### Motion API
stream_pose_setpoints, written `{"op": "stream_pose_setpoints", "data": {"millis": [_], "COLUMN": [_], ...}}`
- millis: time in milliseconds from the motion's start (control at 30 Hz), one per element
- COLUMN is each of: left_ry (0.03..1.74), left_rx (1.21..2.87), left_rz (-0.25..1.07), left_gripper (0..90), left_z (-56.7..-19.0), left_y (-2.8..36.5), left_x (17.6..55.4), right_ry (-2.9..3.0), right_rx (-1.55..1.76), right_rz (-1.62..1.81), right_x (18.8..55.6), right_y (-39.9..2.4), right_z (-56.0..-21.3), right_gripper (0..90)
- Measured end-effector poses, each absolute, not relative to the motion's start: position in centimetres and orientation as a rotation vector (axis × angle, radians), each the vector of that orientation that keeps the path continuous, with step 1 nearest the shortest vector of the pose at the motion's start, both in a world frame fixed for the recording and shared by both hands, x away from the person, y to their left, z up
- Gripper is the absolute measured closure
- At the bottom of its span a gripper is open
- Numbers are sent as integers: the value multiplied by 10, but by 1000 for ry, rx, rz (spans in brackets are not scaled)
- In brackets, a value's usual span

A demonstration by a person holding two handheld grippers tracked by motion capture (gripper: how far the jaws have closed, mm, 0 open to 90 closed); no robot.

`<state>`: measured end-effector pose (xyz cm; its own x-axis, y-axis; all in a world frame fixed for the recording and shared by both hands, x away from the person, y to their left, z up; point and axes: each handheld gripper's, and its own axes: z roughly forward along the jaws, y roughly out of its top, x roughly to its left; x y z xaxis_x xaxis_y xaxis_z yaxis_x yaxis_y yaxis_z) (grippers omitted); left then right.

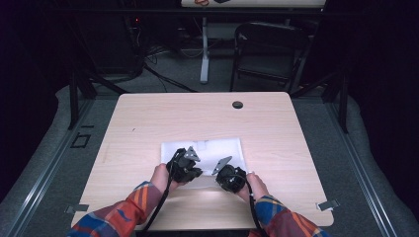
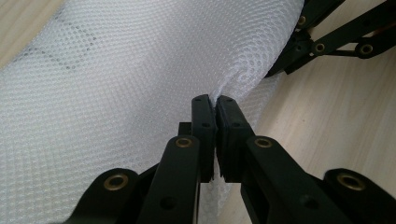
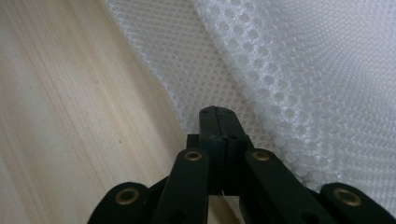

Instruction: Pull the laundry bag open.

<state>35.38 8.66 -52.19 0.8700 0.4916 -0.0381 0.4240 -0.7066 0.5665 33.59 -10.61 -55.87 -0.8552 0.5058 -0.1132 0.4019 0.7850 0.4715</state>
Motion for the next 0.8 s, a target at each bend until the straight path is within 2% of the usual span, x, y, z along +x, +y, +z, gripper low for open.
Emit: {"op": "stream_pose_setpoints", "data": {"millis": [800], "left_ry": [722], "left_rx": [2410], "left_rz": [163], "left_gripper": [870], "left_z": [-505], "left_y": [96], "left_x": [363], "right_ry": [2778], "right_rx": [712], "right_rz": [645], "right_x": [333], "right_y": [-107], "right_z": [-558], "right_gripper": [900]}}
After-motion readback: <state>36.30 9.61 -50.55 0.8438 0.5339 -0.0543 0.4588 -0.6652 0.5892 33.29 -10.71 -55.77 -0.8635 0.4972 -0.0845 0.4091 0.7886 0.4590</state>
